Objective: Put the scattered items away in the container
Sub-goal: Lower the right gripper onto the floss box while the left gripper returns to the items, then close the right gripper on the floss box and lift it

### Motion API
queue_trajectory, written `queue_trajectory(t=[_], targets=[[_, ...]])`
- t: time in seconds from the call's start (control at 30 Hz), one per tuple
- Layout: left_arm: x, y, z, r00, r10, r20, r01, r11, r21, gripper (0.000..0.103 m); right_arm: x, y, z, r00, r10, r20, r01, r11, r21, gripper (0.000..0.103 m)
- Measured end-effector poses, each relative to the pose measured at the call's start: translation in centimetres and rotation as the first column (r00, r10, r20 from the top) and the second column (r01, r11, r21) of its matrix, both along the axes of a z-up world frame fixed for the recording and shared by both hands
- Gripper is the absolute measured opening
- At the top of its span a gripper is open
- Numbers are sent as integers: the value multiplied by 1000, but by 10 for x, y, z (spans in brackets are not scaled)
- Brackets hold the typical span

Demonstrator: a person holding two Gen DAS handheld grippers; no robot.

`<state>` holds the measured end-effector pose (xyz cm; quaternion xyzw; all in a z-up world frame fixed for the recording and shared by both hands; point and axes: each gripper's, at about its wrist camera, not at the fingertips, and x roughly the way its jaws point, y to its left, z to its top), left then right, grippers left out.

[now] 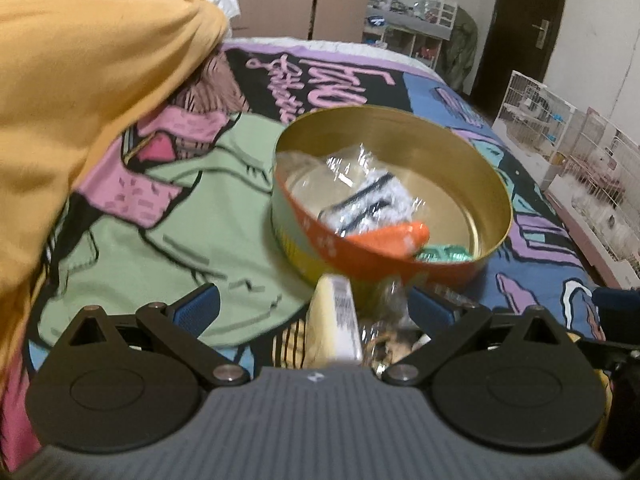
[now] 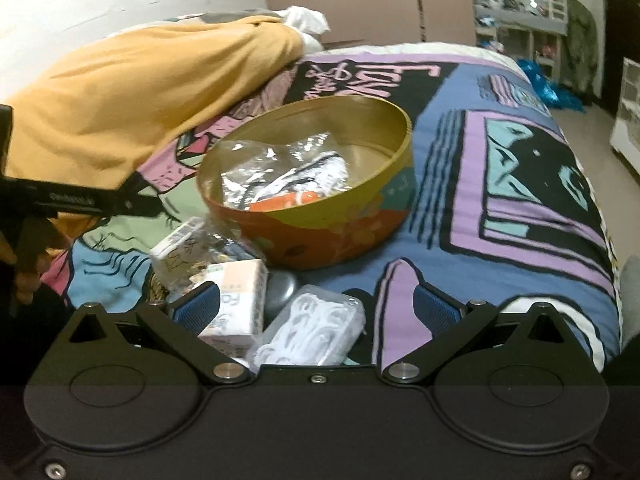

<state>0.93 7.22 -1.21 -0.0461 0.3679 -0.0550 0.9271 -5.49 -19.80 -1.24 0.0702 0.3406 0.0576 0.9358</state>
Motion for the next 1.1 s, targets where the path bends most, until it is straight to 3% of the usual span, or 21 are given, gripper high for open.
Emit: queue_trajectory(t=[0.13,0.23,0.43,0.53,0.7,0.8,0.87,0.97,1.1], targets=[[-9,6,-14,999,26,-27,-26,999,-22,103,5,7,9,996,91,19,-91,995,-35,103],[-15,8,-23,998,39,-47,-40,998,-37,103,13,17,17,979,204,-10,-204,970,-131,103],[-25,5,-35,997,25,-75,-30,998,-55,103,27,36,20,898,412,-153,-439,852,-285,103],[-29,0,-35,996,3,-88,-9,998,-58,103,36,44,13,847,477,-233,-531,781,-329,103],[-38,-8,-36,994,-29,-106,22,998,-67,103,51,56,-5,697,603,-388,-714,627,-311,103],[-43,-13,-35,993,-44,-111,36,997,-73,103,64,63,-18,637,618,-460,-767,567,-301,103],[-46,-15,-33,992,-52,-114,43,996,-82,103,75,64,-26,611,613,-501,-785,550,-284,103],[-51,-19,-33,991,-64,-115,53,995,-89,103,90,63,-40,580,586,-566,-796,556,-240,100],[-55,-23,-35,990,-88,-110,81,994,-69,103,94,63,-53,577,569,-586,-795,554,-245,97]])
